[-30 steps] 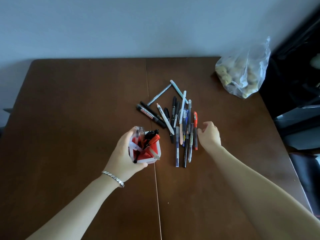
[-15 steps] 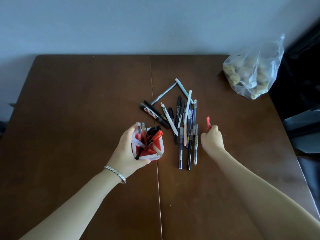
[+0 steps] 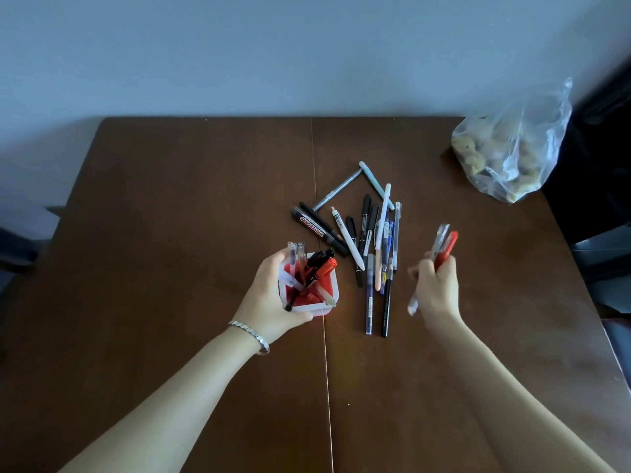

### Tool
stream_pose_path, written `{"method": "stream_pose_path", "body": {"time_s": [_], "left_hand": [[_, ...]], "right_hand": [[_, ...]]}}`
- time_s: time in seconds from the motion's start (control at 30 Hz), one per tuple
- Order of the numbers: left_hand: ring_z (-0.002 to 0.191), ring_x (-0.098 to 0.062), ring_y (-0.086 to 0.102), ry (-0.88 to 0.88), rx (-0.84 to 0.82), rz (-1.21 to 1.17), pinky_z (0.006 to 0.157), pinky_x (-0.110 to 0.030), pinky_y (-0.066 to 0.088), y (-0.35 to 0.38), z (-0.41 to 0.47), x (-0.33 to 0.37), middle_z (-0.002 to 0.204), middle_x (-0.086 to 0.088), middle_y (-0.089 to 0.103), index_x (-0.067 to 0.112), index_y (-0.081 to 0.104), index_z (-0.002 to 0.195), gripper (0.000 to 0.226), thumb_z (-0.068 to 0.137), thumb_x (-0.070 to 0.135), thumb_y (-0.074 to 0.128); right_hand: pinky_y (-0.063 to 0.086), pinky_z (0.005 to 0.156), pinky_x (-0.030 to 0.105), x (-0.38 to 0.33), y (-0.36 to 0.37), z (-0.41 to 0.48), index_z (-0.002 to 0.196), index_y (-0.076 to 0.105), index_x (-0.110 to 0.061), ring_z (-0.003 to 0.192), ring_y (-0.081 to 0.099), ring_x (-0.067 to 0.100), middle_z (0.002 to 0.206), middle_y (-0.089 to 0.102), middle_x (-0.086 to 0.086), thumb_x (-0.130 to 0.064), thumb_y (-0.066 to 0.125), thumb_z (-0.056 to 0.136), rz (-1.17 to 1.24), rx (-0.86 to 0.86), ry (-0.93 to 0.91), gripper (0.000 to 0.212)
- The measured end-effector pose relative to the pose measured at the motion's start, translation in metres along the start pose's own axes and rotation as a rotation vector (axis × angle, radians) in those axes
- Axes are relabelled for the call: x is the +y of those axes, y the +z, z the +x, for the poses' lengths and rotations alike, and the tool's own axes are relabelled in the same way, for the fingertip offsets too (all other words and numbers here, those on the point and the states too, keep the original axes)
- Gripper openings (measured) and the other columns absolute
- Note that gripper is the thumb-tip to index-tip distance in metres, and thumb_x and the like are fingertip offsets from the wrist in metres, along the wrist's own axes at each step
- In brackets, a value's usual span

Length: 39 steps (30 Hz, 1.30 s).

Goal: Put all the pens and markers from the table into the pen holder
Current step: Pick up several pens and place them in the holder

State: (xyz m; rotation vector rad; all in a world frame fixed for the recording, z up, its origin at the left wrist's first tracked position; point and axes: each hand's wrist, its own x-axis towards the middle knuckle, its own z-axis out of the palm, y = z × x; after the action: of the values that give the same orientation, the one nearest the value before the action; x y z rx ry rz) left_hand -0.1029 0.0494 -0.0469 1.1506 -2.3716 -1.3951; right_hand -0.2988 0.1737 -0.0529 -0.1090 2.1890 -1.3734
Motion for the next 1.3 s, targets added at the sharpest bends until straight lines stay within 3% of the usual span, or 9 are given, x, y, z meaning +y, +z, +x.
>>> {"method": "stream_pose_path", "body": {"time_s": [0.13, 0.2, 0.3, 0.43, 0.63, 0.8, 0.97, 1.13, 1.3], "left_hand": [[0.1, 0.006, 0.05, 0.051, -0.007, 0.085, 0.091, -0.022, 0.051, 0.001, 0.006, -0.009, 0.131, 0.005, 0.042, 0.025, 0.03, 0.133, 0.093, 0.058, 0.028, 0.083], [0.117, -0.01, 0.049, 0.153, -0.005, 0.217, 0.098, -0.033, 0.048, 0.001, 0.009, -0.006, 0.139, -0.003, 0.04, 0.024, 0.022, 0.137, 0.102, 0.057, 0.039, 0.082], [0.12, -0.022, 0.05, 0.299, -0.02, 0.324, 0.099, -0.041, 0.047, 0.003, 0.018, 0.008, 0.145, -0.008, 0.034, 0.03, 0.012, 0.137, 0.11, 0.053, 0.043, 0.083], [0.114, -0.023, 0.052, 0.421, -0.021, 0.511, 0.101, -0.046, 0.042, 0.013, 0.035, 0.017, 0.134, -0.003, 0.047, 0.027, 0.028, 0.137, 0.093, 0.058, 0.05, 0.072], [0.084, -0.012, 0.057, 0.417, 0.074, 0.216, 0.081, -0.018, 0.048, 0.012, 0.039, 0.01, 0.094, -0.004, 0.065, 0.014, 0.067, 0.092, 0.023, 0.072, 0.025, 0.062], [0.099, -0.008, 0.051, 0.261, 0.138, 0.055, 0.081, -0.005, 0.039, 0.004, 0.028, -0.007, 0.105, -0.005, 0.058, 0.007, 0.063, 0.087, 0.011, 0.079, 0.013, 0.068], [0.116, 0.013, 0.04, 0.294, 0.042, -0.05, 0.092, -0.001, 0.034, 0.004, 0.017, -0.013, 0.119, 0.009, 0.048, 0.018, 0.058, 0.102, 0.029, 0.075, 0.024, 0.066], [0.139, -0.012, 0.024, 0.306, -0.091, 0.042, 0.107, -0.02, 0.029, -0.002, 0.015, -0.016, 0.144, 0.002, 0.032, 0.038, 0.036, 0.122, 0.075, 0.062, 0.028, 0.081], [0.137, -0.012, 0.022, 0.285, -0.038, 0.086, 0.108, -0.031, 0.03, -0.008, 0.012, -0.017, 0.141, 0.011, 0.022, 0.045, 0.024, 0.128, 0.093, 0.064, 0.008, 0.081]], "right_hand": [[0.048, 0.093, 0.037, -0.031, 0.014, -0.036, 0.091, 0.052, -0.035, 0.099, 0.064, 0.025, 0.094, 0.067, 0.007, -0.005, 0.036, 0.096, 0.321, -0.214, -0.332, 0.034], [0.046, 0.098, 0.038, -0.038, 0.02, -0.045, 0.089, 0.056, -0.046, 0.105, 0.062, 0.025, 0.099, 0.067, 0.01, -0.011, 0.038, 0.093, 0.332, -0.212, -0.412, 0.04], [0.046, 0.097, 0.04, -0.039, 0.021, -0.044, 0.097, 0.049, -0.031, 0.101, 0.063, 0.023, 0.09, 0.071, 0.001, -0.006, 0.037, 0.096, 0.461, -0.124, -0.351, 0.028], [0.048, 0.096, 0.04, -0.034, 0.013, -0.04, 0.096, 0.047, -0.026, 0.094, 0.065, 0.025, 0.078, 0.073, -0.005, -0.001, 0.036, 0.097, 0.475, -0.066, -0.286, 0.027], [0.046, 0.1, 0.046, -0.029, 0.024, -0.048, 0.089, 0.048, -0.028, 0.101, 0.065, 0.023, 0.093, 0.071, 0.002, -0.004, 0.04, 0.095, 0.48, -0.119, -0.303, 0.026], [0.051, 0.093, 0.028, -0.026, 0.063, -0.06, 0.091, 0.048, -0.024, 0.098, 0.066, 0.011, 0.097, 0.068, 0.002, -0.001, 0.039, 0.096, 0.467, -0.205, -0.336, 0.026], [0.049, 0.087, 0.019, -0.01, 0.087, -0.064, 0.092, 0.048, -0.028, 0.099, 0.061, 0.002, 0.099, 0.063, -0.004, 0.006, 0.048, 0.09, 0.282, -0.269, -0.305, 0.034], [0.042, 0.087, 0.008, -0.006, 0.079, -0.059, 0.108, 0.057, -0.029, 0.099, 0.054, -0.004, 0.099, 0.058, -0.013, 0.008, 0.049, 0.085, -0.039, -0.188, -0.69, 0.045], [0.041, 0.105, 0.032, 0.007, 0.057, -0.059, 0.124, 0.056, -0.008, 0.124, 0.048, 0.019, 0.128, 0.058, 0.008, -0.01, 0.04, 0.09, -0.452, -0.352, -0.986, 0.038]]}}
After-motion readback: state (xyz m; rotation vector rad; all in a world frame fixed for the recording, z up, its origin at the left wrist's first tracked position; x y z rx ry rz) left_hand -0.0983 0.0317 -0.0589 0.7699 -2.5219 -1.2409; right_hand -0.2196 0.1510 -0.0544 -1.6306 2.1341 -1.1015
